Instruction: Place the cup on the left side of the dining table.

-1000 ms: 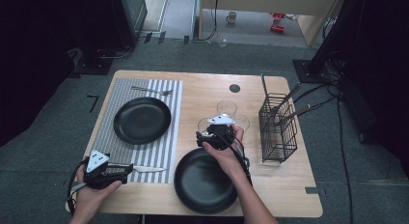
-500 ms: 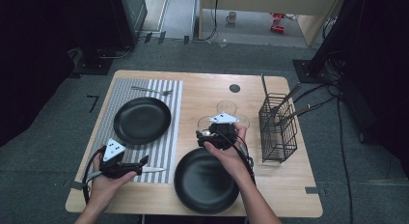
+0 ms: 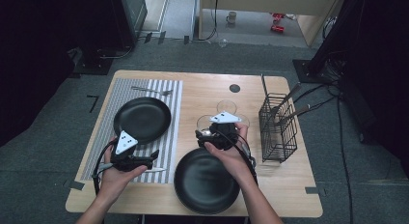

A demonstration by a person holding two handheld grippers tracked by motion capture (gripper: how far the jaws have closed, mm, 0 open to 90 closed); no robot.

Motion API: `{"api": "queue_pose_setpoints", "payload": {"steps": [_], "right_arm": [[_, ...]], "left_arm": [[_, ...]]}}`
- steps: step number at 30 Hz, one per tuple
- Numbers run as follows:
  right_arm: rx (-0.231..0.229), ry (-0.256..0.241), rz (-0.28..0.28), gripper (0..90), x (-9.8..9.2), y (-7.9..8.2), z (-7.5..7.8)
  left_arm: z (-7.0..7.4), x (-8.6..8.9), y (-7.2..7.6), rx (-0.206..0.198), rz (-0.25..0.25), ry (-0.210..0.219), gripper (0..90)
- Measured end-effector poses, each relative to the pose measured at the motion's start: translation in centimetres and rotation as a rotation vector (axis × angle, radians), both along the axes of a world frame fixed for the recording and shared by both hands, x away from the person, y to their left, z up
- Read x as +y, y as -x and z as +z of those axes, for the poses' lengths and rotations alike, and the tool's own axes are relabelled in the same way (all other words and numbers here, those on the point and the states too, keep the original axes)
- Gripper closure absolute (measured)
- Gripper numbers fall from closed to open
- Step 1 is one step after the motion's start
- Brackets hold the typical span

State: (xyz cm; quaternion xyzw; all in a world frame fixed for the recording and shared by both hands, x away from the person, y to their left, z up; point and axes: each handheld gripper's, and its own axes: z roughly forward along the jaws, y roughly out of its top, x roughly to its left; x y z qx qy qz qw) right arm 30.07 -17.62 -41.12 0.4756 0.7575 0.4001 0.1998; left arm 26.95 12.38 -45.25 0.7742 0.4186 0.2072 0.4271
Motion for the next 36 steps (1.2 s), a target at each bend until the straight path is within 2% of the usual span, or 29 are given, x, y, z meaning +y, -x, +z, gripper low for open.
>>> {"api": "queue_pose_setpoints", "payload": {"steps": [9, 14, 30, 36], "right_arm": [[-0.01, -0.018, 0.025, 19.2, 0.5, 0.4, 1.2], [-0.014, -0.031, 0.037, 19.2, 0.7, 0.6, 1.6], [-0.013, -0.044, 0.067, 19.2, 1.6, 1.1, 1.9], [-0.007, -0.053, 0.077, 19.2, 1.8, 1.1, 2.1]], "left_arm": [[0.6, -1.8, -0.7, -0.012, -0.037, 0.029, 3.6], [0.7, -3.0, -0.9, -0.023, -0.074, 0.041, 3.6], [1.3, -6.1, -1.5, -0.043, -0.154, 0.072, 3.6], [1.4, -7.4, -1.7, -0.046, -0.211, 0.072, 3.6]]}}
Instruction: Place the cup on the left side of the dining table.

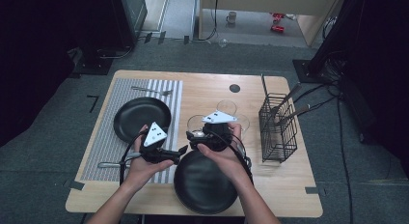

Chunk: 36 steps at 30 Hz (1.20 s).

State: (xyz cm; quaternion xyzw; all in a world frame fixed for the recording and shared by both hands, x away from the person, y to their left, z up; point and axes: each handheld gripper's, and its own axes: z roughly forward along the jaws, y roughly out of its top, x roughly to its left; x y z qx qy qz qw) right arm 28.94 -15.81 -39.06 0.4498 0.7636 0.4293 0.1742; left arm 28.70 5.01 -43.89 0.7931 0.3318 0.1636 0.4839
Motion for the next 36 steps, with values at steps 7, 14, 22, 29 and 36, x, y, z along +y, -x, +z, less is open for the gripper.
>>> {"api": "queue_pose_setpoints", "payload": {"steps": [7, 14, 22, 29, 36], "right_arm": [[-0.001, -0.006, 0.019, 19.2, 0.4, 0.1, 0.3], [0.0, -0.015, 0.03, 19.1, 0.6, 0.2, 0.4], [-0.006, -0.014, 0.085, 19.1, 0.9, 0.7, 0.4], [0.002, -0.021, 0.12, 19.1, 1.1, 0.9, 0.2], [0.026, -0.019, 0.158, 18.9, 1.2, 0.9, -0.3]], "left_arm": [[0.3, -1.2, -0.3, -0.006, -0.054, 0.016, 3.5], [0.2, -2.3, -0.6, -0.013, -0.095, 0.031, 3.7], [0.3, -2.6, -0.8, -0.045, -0.17, 0.08, 12.8], [0.2, -2.8, -0.7, -0.075, -0.208, 0.099, 18.6], [0.0, -2.7, -0.5, -0.097, -0.23, 0.083, 21.1]]}}
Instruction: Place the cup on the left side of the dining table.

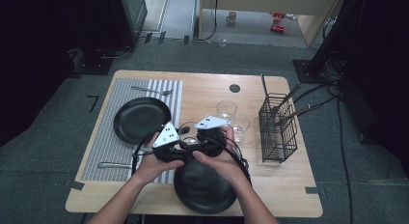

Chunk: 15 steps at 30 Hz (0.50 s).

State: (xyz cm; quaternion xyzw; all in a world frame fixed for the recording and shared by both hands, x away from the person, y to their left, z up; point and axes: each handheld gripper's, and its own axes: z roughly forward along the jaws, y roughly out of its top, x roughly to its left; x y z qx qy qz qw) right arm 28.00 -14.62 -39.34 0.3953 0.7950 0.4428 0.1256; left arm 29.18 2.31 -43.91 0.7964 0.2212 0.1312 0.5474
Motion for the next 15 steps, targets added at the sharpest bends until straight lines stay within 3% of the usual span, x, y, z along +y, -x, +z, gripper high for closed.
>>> {"api": "queue_pose_setpoints", "payload": {"steps": [4, 8, 15], "right_arm": [[0.024, -0.015, 0.019, 18.3, 0.0, 0.1, -0.1], [0.006, -0.065, 0.044, 12.8, -0.6, 0.5, 0.4], [-0.033, -0.085, 0.062, 12.0, -1.7, 1.6, 1.2]], "left_arm": [[-0.4, 0.3, 0.4, -0.018, 0.003, 0.011, 21.4], [-0.9, 1.1, 0.2, 0.0, 0.035, 0.025, 21.5], [-1.6, 2.4, 0.2, 0.016, 0.068, 0.008, 21.5]]}}
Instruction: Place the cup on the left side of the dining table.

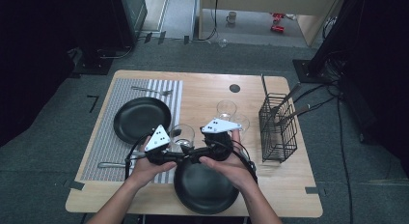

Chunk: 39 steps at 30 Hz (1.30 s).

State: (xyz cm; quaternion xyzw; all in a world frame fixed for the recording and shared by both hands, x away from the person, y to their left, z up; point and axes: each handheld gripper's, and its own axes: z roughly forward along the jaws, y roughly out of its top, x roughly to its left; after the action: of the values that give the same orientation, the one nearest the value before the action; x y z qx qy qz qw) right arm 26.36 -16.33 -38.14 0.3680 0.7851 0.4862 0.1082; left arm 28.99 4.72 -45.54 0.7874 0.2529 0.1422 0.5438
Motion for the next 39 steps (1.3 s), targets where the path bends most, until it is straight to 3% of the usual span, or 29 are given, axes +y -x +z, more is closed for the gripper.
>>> {"api": "queue_pose_setpoints", "payload": {"steps": [11, 22, 39], "right_arm": [[-0.018, -0.028, -0.045, 11.9, -2.2, 1.2, 0.0], [-0.016, -0.016, -0.096, 11.9, -4.3, 2.3, -1.6], [0.019, -0.005, -0.194, 12.1, -8.2, 4.0, -5.0]], "left_arm": [[-0.6, 1.8, 0.5, 0.02, 0.041, 0.003, 21.5], [-1.7, 3.7, 1.0, 0.055, 0.106, -0.019, 21.4], [-3.4, 5.0, 0.7, 0.1, 0.175, -0.058, 21.4]]}}
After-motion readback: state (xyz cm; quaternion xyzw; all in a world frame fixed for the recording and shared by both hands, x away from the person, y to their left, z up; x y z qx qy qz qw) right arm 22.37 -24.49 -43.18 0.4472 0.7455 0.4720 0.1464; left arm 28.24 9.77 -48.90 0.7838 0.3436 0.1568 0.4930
